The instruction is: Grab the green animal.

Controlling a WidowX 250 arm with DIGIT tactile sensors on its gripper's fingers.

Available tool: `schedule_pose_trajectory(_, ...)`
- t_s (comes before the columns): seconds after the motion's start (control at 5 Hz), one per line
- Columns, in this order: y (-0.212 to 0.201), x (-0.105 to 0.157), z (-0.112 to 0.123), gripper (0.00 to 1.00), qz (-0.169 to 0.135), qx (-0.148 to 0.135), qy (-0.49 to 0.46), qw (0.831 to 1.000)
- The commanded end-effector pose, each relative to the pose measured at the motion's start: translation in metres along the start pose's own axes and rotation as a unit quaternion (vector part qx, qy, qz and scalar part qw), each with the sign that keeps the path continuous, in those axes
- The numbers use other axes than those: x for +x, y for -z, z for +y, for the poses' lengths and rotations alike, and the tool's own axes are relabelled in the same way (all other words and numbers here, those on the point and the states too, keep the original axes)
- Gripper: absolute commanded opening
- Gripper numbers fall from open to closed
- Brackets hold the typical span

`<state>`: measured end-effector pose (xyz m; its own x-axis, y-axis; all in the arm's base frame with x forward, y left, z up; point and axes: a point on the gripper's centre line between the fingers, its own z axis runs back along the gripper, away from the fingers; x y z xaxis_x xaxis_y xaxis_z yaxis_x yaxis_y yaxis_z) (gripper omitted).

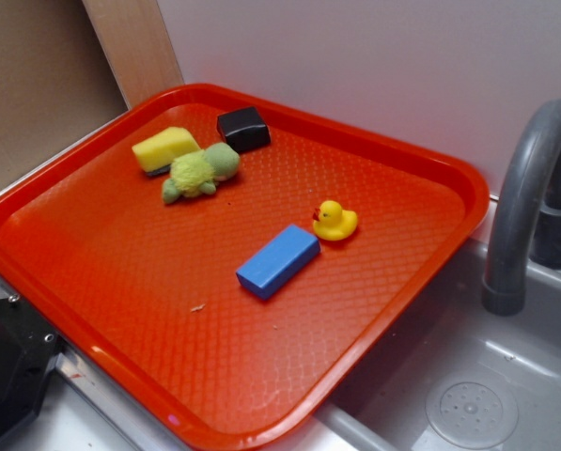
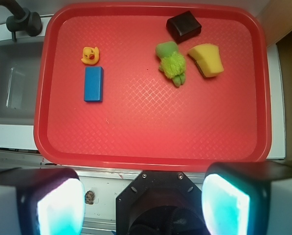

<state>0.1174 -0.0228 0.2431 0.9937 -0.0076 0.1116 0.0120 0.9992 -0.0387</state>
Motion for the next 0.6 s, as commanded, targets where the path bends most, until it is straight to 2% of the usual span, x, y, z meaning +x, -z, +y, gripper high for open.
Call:
schedule_pose_trajectory(0.0, 0.0, 0.0, 0.0, 1.0, 0.0, 0.0, 0.0, 1.0)
schedule_pose_trajectory(0.2, -0.01, 0.037, 0.002, 1.0, -0.017, 0.003, -0.019, 1.0)
schedule_pose_trajectory(0.4, -0.011, 0.064, 0.015, 1.0, -0.03, 0.006, -0.043, 0.999)
